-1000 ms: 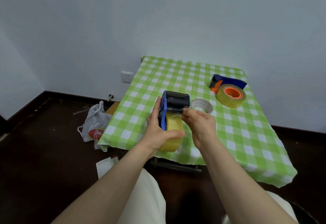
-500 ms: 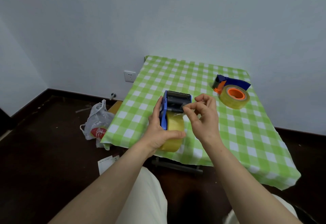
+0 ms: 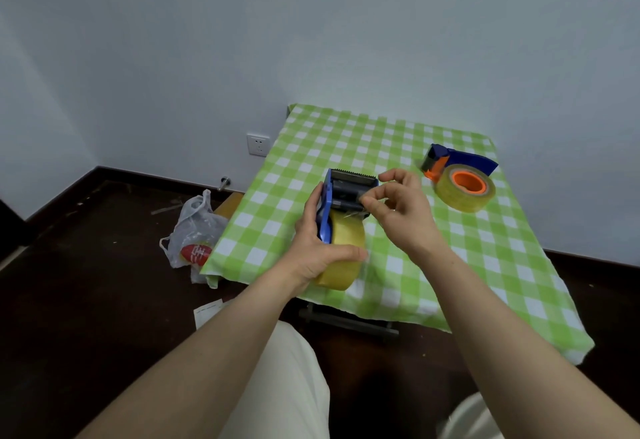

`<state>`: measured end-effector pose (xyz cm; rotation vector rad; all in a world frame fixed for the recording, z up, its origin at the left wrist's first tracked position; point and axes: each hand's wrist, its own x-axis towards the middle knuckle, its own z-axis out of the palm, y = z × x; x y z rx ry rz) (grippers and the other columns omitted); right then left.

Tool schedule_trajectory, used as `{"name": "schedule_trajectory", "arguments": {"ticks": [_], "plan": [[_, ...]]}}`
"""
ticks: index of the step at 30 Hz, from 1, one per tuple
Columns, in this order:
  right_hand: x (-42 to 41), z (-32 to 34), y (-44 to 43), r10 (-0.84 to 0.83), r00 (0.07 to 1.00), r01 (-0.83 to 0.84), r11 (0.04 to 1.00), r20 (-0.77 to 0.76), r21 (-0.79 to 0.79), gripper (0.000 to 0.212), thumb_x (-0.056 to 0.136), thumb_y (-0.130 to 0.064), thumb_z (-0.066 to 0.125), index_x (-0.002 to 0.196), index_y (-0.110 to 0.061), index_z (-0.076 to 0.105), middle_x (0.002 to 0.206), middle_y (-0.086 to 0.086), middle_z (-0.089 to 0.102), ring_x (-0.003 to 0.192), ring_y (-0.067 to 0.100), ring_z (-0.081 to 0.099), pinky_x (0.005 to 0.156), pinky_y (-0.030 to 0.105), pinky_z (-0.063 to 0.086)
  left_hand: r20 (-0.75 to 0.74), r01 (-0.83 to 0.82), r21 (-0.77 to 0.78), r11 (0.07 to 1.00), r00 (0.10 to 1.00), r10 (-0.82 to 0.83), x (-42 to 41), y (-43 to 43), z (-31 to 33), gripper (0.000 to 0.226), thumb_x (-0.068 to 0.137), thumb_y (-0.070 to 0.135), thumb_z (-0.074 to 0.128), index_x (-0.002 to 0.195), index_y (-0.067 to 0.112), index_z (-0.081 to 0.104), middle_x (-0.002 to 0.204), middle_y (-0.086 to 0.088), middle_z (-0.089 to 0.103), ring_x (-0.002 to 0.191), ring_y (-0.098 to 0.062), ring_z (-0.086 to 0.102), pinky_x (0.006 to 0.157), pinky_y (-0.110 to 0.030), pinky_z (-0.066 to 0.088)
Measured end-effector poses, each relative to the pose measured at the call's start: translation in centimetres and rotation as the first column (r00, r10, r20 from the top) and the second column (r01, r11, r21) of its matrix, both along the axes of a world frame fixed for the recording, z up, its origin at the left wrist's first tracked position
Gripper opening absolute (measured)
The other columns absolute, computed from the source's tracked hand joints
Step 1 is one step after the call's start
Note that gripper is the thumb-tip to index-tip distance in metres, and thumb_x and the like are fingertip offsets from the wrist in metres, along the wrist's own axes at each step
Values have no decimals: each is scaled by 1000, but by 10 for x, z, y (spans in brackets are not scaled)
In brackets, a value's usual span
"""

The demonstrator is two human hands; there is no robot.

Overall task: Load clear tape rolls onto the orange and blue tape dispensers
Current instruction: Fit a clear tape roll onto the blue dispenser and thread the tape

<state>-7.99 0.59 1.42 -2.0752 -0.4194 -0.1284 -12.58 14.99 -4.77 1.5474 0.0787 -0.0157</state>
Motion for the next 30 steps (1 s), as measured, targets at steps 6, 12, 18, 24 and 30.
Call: {"name": "schedule_trajectory", "arguments": {"ticks": [6,12,18,24,30], "plan": [[14,22,-4,-24,995,6,985,-99,-173,15,75,-14,73,62,-11,66,107,-5,43,99,6,45,65,8,34,3,-5,24,1000,1000,5,1,-5,0,127,36,32,92,138,57,20,148,2,32,134,-16,39,110,-42,39],[15,20,-4,293,892,-160,917,344,-365,14,78,-9,70,70,3,69,112,16,50,87,19,56,74,10,42,-50,-7,18,1000,999,8,1,-3,2,129,29,40,94,132,66,19,145,1,35,131,-21,42,107,-46,42],[11,-11,9,136,727,34,972,673,-234,26,85,-18,54,75,3,66,107,0,39,86,17,62,60,15,46,-66,8,42,999,998,-5,3,1,4,123,35,40,92,130,67,19,145,1,35,131,-21,41,108,-45,40],[24,-7,18,114,737,17,982,666,-187,32,87,-23,50,76,3,67,106,-1,35,87,11,49,53,28,52,-69,35,72,997,997,-30,11,-3,7,121,37,48,90,133,66,19,144,3,37,132,-22,41,108,-46,39],[17,-6,24,29,811,24,996,585,-83,33,85,-26,51,75,1,68,100,19,55,67,19,58,48,36,52,-45,27,65,998,999,-24,9,2,11,108,54,40,83,140,56,21,143,9,39,134,-13,36,111,-40,35]]}}
